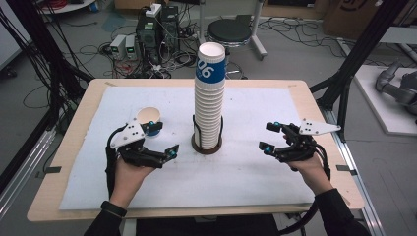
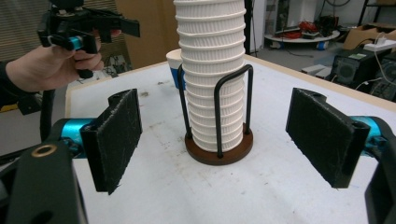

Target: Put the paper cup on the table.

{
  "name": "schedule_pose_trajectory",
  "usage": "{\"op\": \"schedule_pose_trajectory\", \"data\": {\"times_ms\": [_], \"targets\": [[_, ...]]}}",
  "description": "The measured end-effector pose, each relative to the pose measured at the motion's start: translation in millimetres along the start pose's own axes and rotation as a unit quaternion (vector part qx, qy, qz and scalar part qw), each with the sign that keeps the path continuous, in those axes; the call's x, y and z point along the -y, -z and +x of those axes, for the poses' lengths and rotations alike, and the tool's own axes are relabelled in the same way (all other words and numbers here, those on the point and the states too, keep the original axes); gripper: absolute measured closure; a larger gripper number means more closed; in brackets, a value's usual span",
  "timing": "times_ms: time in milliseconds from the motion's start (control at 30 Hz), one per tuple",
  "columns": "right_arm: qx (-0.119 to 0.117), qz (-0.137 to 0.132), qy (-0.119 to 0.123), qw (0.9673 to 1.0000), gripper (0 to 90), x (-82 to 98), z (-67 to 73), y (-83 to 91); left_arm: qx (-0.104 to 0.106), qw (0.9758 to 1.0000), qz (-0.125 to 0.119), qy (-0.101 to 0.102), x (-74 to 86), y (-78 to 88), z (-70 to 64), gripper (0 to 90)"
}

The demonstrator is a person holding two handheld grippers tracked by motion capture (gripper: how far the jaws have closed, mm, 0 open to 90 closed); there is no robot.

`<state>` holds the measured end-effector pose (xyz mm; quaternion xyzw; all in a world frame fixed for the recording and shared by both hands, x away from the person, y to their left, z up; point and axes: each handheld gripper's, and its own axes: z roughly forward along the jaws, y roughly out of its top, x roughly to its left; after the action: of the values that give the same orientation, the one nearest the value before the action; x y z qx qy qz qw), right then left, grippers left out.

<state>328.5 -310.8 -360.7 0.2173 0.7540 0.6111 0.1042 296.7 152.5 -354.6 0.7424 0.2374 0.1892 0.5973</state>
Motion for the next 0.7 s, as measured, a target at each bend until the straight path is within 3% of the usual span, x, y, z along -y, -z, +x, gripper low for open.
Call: {"op": "schedule_pose_trajectory", "data": {"times_ms": [333, 700], "targets": [[0.006, 0.003, 0.006, 1.0000, 18.8, -3.1, 0.0, 3.9, 0.027, 0.9996, -0.003, -0.006, -1.6, -2.8, -7.9, 7.7], [0.004, 0.008, 0.015, 0.9998, 18.8, -3.9, 3.3, 4.2, 0.025, 0.9997, -0.006, -0.001, 1.3, -1.1, -4.4, 7.7]]}}
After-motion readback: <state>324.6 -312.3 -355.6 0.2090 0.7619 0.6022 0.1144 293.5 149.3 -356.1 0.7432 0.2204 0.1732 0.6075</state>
